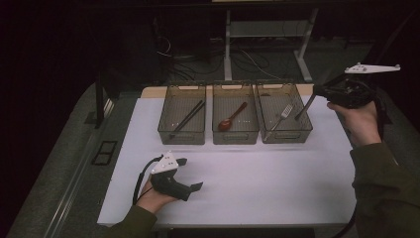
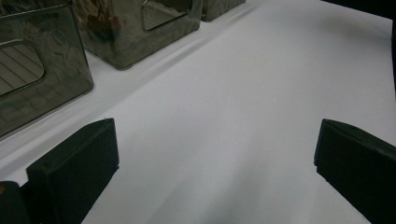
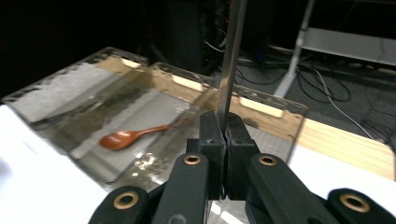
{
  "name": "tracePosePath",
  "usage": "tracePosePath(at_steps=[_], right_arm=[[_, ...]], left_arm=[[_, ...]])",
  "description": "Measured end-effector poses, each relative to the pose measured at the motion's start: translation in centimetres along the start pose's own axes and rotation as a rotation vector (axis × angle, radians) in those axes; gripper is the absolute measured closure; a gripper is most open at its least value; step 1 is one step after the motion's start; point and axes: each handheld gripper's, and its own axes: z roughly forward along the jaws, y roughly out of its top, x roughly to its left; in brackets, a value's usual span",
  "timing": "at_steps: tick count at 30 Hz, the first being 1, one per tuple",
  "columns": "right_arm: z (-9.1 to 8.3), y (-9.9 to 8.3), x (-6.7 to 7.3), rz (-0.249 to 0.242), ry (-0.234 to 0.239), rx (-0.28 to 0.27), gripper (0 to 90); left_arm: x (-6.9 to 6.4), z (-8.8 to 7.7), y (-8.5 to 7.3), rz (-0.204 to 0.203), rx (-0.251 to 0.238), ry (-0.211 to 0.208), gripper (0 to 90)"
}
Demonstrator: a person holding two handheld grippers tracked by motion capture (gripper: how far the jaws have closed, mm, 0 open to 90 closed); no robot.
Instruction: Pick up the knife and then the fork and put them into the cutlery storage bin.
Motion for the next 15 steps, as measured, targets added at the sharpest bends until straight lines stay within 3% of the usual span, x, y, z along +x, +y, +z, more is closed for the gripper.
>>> tracePosePath(at_steps=[6,15], right_arm=[[1.5,-0.6,-1.5,0.008,-0.044,0.064,87.3],[3.0,-2.8,-2.6,0.019,-0.060,0.158,87.3]], left_arm=[[0.0,0.0,-0.1,0.002,0.003,0.004,0.0],[-0.1,0.0,-0.1,0.009,-0.001,-0.011,0.0]])
